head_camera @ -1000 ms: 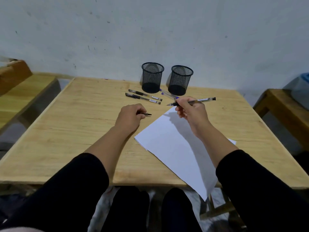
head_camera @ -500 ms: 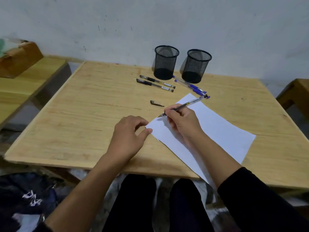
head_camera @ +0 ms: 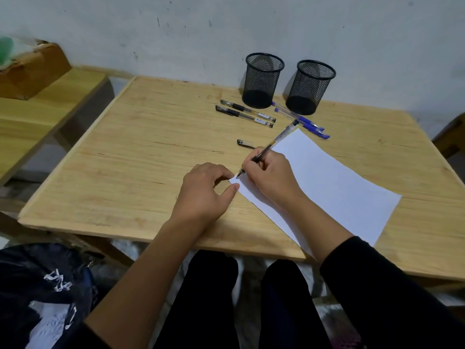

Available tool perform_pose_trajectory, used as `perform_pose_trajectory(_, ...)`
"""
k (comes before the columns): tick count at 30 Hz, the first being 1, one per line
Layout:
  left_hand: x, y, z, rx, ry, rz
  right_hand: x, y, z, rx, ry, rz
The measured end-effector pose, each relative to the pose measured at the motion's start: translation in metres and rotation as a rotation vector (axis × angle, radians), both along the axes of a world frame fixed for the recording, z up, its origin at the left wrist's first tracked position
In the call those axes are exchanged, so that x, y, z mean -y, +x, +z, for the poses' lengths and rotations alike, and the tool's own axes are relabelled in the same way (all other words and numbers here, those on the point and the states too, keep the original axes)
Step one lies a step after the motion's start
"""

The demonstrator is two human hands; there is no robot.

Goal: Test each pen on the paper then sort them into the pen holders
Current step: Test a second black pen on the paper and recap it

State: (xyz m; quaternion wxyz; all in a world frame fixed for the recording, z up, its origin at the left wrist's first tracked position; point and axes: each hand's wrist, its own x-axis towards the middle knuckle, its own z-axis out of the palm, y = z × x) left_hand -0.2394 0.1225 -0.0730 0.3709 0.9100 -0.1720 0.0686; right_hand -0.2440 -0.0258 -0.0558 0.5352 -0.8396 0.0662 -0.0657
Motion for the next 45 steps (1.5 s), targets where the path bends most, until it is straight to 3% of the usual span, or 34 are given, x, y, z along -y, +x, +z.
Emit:
perform_pose_trajectory(14,-0.001,-0.001,0.001,0.027,0.035,-0.013,-0.004,-0.003,-0.001,0.041,-0.098,0.064)
perform_pose_trajectory(38,-0.001,-0.002,0.000,0.043,0.003,-0.005,-0.006,-0.002,-0.002,0.059,-0.123,-0.026)
perform_pose_trajectory(41,-0.001,-0.002,0.003,0.008,0.017,-0.002,-0.004,-0.001,0.001,0.056,-0.034,-0.084)
perform_pose_trajectory(45,0.003,0.009,0.014,-0.137,-0.093,0.029,0.004,0.001,0.015,0.046,0.378,-0.253)
